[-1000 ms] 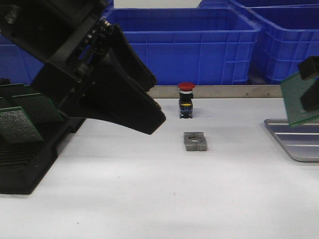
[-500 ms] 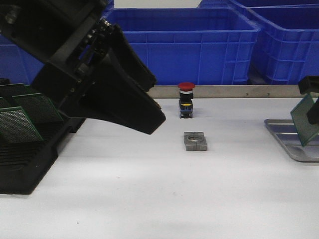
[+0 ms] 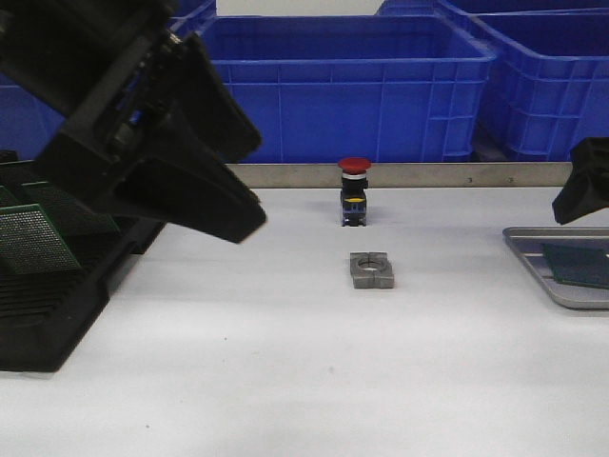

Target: Place circuit board on tray

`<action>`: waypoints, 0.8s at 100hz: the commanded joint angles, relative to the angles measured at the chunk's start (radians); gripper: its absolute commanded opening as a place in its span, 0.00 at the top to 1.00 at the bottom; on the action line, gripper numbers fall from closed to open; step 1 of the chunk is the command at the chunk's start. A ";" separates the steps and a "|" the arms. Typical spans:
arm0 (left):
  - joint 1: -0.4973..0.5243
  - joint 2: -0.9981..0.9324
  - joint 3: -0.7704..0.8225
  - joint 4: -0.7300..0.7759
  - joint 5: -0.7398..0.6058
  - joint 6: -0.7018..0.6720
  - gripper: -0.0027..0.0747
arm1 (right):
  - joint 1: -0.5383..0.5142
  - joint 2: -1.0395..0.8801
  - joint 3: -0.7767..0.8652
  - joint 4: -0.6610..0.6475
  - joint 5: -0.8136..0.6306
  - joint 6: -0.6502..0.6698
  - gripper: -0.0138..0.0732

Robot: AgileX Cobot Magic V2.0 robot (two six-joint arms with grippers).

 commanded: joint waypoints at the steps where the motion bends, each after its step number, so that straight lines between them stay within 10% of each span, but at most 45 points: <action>1: 0.047 -0.068 -0.032 0.055 -0.040 -0.028 0.18 | -0.004 -0.046 -0.029 0.011 0.025 -0.006 0.12; 80: 0.360 0.003 -0.024 0.327 -0.021 -0.028 0.35 | -0.004 -0.046 -0.029 0.011 0.028 -0.006 0.12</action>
